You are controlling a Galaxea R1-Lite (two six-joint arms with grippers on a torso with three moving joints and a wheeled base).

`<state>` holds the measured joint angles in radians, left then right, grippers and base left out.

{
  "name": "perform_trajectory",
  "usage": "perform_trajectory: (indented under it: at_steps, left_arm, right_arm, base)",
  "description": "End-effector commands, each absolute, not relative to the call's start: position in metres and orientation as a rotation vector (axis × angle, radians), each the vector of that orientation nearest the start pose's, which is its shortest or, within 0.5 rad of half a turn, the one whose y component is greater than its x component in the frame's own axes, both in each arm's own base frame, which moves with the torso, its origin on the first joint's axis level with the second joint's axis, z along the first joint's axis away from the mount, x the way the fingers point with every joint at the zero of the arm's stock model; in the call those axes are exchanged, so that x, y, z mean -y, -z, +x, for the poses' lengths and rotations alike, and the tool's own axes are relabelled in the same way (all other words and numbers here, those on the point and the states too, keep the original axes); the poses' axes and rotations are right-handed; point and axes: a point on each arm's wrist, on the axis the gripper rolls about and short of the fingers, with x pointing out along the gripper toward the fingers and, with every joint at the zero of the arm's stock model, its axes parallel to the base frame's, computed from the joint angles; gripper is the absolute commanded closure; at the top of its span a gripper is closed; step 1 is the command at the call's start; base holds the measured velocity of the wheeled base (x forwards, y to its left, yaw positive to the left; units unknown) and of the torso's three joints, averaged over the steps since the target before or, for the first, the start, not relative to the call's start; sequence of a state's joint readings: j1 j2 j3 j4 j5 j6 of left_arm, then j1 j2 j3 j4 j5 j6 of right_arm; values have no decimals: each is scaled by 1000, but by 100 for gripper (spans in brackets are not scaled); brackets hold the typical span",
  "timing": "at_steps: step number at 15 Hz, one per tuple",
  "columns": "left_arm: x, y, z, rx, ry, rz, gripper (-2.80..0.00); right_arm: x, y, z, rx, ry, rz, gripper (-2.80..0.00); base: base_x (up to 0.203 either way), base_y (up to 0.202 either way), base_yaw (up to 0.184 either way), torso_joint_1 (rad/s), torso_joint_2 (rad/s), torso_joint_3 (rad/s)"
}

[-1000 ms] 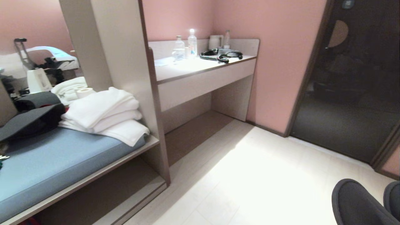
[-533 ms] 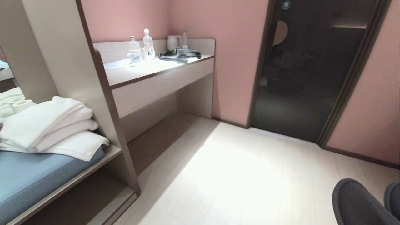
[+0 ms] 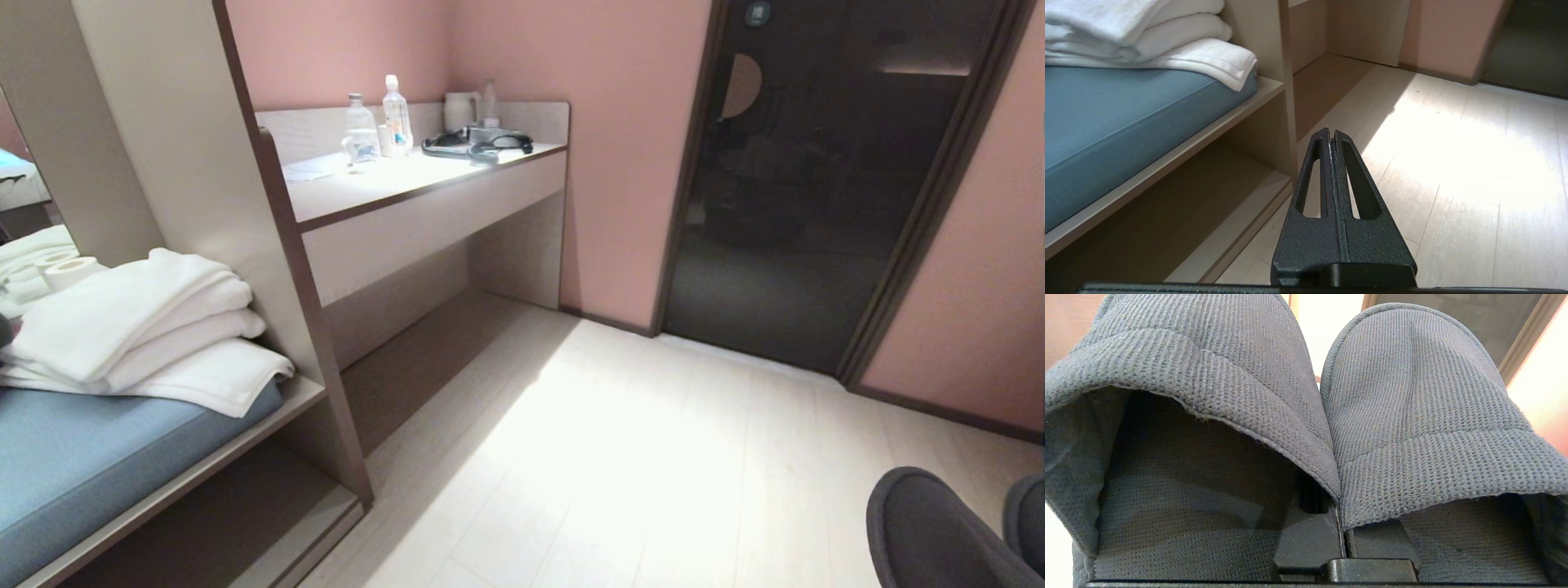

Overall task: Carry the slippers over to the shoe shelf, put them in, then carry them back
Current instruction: Place the slippers on the floor

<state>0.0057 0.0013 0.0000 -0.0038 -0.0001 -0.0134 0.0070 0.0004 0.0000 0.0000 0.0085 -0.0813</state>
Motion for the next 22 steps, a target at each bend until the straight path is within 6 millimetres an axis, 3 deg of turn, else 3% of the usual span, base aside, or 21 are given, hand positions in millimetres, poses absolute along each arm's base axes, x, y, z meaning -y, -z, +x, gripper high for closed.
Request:
perform_trajectory:
  at_steps: [1, 6, 22]
  left_arm:
    - [0, -76, -23, 3, -6, -15, 0]
    - [0, -76, -23, 3, -6, -12, 0]
    - [0, -76, -23, 3, -6, -12, 0]
  right_arm:
    - [0, -76, -23, -1, -17, -83, 0]
    - [0, -76, -23, -1, -17, -81, 0]
    - [0, -76, -23, -1, -17, -81, 0]
  base:
    - [0, 0, 0, 0, 0, 0]
    - [21, 0, 1, 1, 1, 0]
    - [195, 0, 0, 2, 3, 2]
